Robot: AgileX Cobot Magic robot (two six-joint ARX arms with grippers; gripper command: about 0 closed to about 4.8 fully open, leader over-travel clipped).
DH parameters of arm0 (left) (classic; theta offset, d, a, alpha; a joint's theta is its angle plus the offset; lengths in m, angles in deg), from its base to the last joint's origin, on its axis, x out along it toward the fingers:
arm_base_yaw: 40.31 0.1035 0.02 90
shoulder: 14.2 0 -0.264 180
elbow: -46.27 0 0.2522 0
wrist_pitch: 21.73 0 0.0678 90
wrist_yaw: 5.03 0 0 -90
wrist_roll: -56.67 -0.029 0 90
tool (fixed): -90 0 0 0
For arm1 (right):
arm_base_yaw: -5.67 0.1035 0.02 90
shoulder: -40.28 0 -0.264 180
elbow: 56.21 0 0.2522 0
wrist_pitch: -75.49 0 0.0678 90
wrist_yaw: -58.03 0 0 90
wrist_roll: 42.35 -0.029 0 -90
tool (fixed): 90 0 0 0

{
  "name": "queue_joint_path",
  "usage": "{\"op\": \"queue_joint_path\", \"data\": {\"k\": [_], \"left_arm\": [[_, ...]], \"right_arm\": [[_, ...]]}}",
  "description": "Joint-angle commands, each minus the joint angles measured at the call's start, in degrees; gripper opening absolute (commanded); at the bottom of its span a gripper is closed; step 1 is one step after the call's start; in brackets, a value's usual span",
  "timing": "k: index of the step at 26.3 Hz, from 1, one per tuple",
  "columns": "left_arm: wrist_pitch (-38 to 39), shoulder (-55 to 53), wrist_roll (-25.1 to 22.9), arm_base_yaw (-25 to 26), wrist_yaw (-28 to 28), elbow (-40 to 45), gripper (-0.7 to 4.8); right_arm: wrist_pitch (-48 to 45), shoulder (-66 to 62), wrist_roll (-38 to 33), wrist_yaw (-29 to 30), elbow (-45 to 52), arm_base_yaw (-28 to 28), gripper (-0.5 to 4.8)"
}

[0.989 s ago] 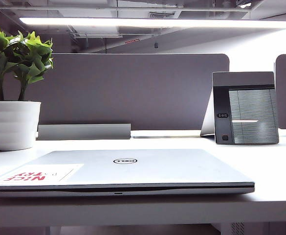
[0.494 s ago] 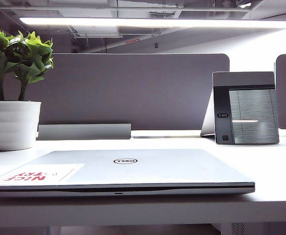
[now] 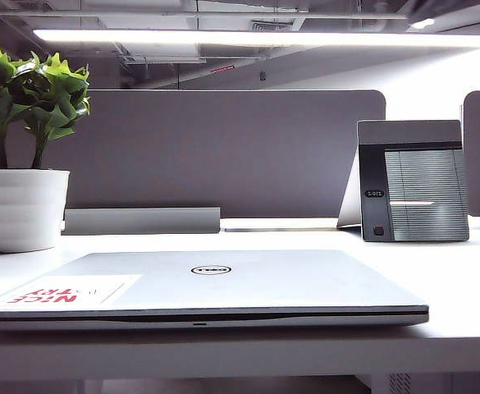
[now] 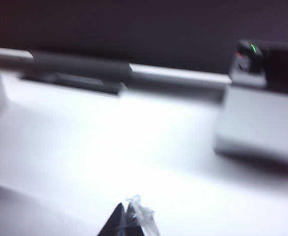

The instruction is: Close the laptop lid.

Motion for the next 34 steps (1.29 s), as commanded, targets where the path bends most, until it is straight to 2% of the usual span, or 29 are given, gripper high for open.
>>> {"op": "queue_joint_path", "data": {"k": [1, 6, 16, 23, 34], "left_arm": [[-0.4, 0.0, 0.0, -0.1, -0.3, -0.1, -0.05], [-0.4, 0.0, 0.0, -0.1, -0.3, -0.1, -0.05], [-0.4, 0.0, 0.0, -0.1, -0.3, -0.1, -0.05], [-0.4, 0.0, 0.0, -0.1, -0.3, -0.1, -0.05], [-0.4, 0.0, 0.0, -0.1, -0.3, -0.1, -0.05]], "right_arm": [[6.6, 7.1, 0.3, -5.9, 1.7, 0.1, 0.00], [3.9, 22.0, 0.8, -11.7, 11.4, -0.7, 0.00], [-8.3, 51.6, -0.6, -9.3, 36.4, -11.3, 0.00], [-14.6, 58.2, -4.1, -9.4, 47.8, -16.4, 0.00], [-17.5, 59.5, -4.2, -8.1, 54.6, -14.9, 0.00]]}}
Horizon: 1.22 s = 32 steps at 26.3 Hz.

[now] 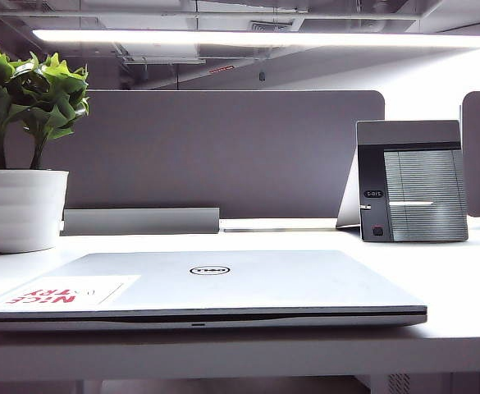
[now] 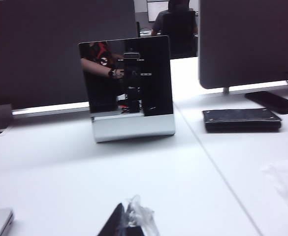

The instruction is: Close the laptop lid.

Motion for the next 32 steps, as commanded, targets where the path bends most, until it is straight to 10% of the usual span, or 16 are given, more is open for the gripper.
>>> {"op": "queue_joint_path", "data": {"k": [1, 32], "left_arm": [[-0.4, 0.0, 0.0, -0.1, -0.2, -0.1, -0.05], [-0.4, 0.0, 0.0, -0.1, -0.2, -0.1, -0.05]], "right_arm": [[-2.0, 0.7, -0.2, 1.1, 1.1, 0.9, 0.00], [-2.3, 3.4, -1.2, 0.7, 4.7, 4.9, 0.00]]}}
